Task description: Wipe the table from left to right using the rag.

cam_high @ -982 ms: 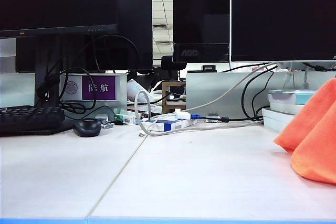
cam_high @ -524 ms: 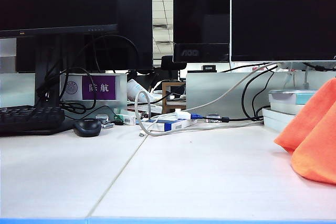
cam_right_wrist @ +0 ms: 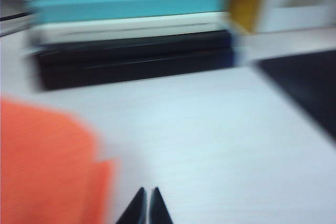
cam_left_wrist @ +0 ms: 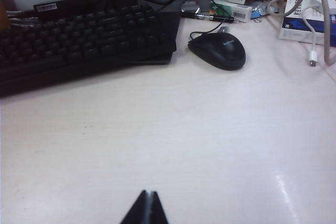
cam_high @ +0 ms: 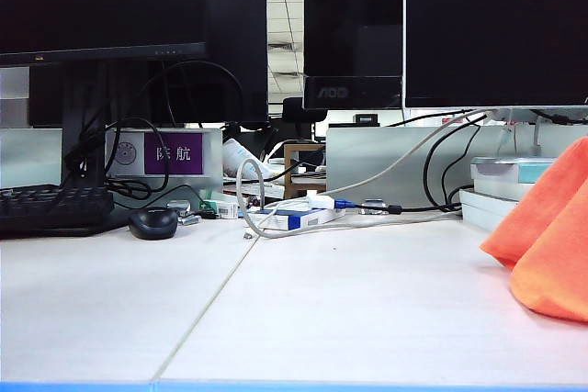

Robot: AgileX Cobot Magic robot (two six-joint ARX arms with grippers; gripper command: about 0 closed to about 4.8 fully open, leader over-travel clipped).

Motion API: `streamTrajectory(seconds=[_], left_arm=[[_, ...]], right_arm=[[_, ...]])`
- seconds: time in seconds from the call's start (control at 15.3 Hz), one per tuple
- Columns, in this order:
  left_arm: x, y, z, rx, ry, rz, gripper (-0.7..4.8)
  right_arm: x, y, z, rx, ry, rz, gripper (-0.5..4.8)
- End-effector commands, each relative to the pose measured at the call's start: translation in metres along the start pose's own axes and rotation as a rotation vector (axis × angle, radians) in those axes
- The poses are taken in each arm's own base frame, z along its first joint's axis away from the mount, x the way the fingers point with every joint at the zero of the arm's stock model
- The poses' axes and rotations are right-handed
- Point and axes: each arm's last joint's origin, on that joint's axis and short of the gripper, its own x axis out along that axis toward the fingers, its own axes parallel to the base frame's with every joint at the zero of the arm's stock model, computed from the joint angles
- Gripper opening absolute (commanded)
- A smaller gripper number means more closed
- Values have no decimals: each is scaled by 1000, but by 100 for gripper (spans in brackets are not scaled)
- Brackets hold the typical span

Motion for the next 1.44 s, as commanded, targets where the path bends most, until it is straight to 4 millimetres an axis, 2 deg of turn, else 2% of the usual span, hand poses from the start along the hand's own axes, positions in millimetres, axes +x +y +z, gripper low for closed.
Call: streamTrajectory(seconds=[0.07,1.44], left_arm=[[1,0,-3,-2,11,-7,-1],[1,0,-3,-2,11,-7,-1]], right_arm=[[4,4,-3,12,-42,211,22],[5,2,-4,28,-43,220,22]])
